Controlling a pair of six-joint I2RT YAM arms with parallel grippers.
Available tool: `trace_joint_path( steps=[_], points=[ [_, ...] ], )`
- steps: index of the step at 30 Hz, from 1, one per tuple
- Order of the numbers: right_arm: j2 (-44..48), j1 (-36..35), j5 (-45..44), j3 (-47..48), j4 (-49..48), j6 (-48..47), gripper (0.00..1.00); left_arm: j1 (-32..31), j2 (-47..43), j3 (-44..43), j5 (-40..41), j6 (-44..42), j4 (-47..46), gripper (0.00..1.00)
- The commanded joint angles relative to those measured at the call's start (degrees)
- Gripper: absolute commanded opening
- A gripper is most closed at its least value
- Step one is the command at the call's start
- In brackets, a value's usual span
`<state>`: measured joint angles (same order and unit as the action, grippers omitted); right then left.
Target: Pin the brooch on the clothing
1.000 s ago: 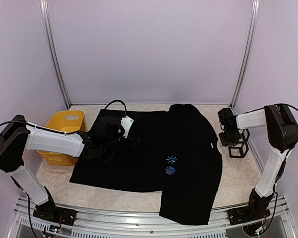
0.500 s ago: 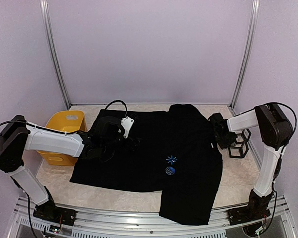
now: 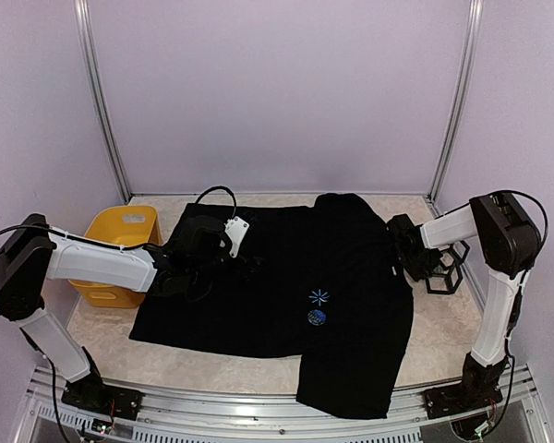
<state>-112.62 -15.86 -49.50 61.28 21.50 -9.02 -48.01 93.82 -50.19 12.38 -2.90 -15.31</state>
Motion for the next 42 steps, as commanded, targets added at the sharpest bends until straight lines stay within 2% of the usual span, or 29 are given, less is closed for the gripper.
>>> trace_joint_path(
  steps=[1, 22, 29, 42],
  points=[
    [-0.46, -0.52, -2.61, -0.3, 0.39, -0.56, 0.2, -0.42, 0.58, -1.51, -0.45, -0.44, 0.11, 0.9],
    [-2.98, -0.49, -5.15, -1.36, -0.75, -2.07, 0.17, -0.59, 0.75, -1.49, -0.22, -0.77, 0.28, 0.9],
    [-3.97, 0.01, -6.18, -1.1, -1.41, -2.82, 0.11, -0.59, 0.75, -1.5, -0.34, -0.88, 0.28, 0.9],
    [-3.19, 0.42, -8.69, -1.33, -2.69, -4.04, 0.11, -0.64, 0.78, -1.54, -0.45, -0.98, 0.11, 0.9]
  ],
)
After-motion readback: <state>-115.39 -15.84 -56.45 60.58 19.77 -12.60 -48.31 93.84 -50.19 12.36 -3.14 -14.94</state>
